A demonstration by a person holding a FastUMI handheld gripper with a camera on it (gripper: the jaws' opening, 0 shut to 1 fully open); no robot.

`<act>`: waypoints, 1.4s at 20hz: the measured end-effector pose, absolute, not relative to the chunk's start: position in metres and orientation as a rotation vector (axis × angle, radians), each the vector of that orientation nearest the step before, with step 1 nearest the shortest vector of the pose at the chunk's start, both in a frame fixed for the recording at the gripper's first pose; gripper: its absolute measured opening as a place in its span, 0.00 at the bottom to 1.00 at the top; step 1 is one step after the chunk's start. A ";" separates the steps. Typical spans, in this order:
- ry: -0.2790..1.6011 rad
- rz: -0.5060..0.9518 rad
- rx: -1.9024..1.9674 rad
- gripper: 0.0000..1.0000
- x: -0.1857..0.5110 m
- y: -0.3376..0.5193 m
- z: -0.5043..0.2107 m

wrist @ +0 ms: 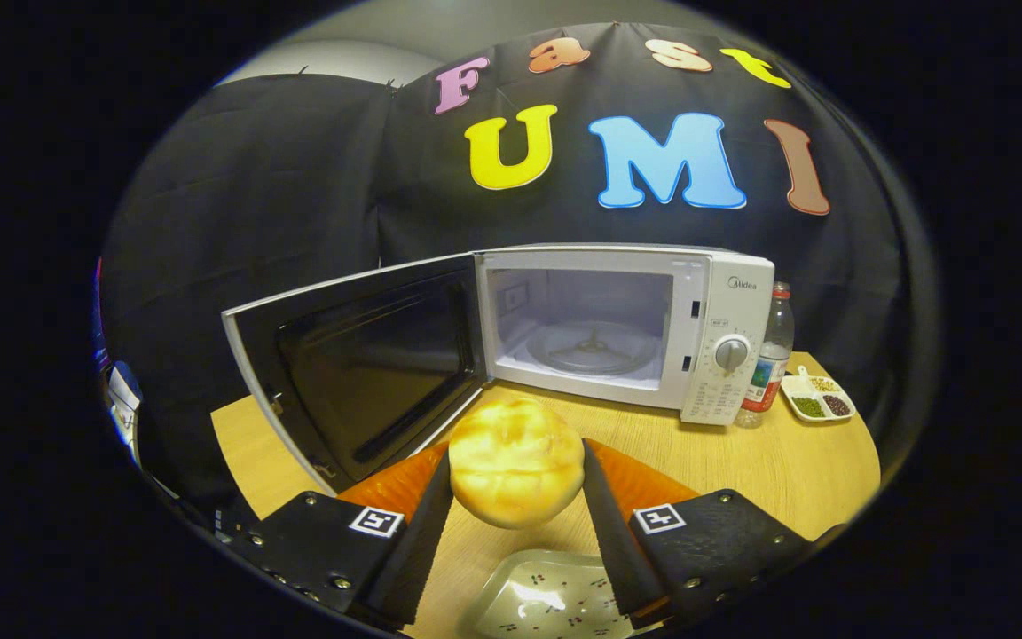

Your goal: Open the microwave, put the food inside, and close the microwave door.

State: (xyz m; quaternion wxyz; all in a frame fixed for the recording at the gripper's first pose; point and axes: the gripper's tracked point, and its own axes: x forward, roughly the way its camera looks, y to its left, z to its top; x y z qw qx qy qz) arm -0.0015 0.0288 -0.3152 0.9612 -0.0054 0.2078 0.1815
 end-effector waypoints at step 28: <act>0.402 -0.080 0.680 0.79 0.244 0.070 -0.371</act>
